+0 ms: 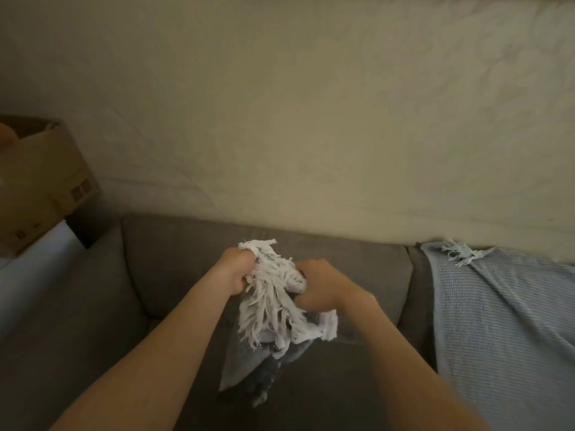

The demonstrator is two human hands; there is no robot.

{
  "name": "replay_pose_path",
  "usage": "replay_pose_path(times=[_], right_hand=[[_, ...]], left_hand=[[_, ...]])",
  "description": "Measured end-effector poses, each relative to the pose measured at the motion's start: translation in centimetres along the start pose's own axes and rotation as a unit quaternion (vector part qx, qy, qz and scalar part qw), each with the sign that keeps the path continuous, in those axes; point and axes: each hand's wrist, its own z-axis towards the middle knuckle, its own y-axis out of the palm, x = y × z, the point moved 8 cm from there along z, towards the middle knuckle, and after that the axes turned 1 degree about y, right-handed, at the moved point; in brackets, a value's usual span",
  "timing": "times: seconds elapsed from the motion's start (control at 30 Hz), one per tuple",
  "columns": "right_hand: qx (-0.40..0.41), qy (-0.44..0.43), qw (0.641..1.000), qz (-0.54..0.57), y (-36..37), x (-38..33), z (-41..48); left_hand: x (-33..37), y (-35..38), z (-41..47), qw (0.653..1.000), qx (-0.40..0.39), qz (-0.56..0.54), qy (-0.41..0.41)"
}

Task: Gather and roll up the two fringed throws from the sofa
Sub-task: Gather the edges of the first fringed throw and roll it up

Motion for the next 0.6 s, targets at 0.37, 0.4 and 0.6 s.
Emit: replay_pose_path(times=[0.37, 0.4, 0.6], right_hand=[[0.132, 0.012, 0.988, -0.077, 1.3, -1.4, 0.3], [0.124, 0.004, 0.991, -0.048, 1.5, -1.8, 0.2], [0.065, 0.079, 0.992, 0.069, 2.0, -2.0, 0.3]], left_hand=[[-0.7, -1.7, -0.1, 0.997, 0.018, -0.069, -0.031], [-0.7, -1.7, -0.1, 0.995, 0.019, -0.091, -0.030], [-1.0, -0.9, -0.5, 0.984, 0.032, -0.171, -0.042]])
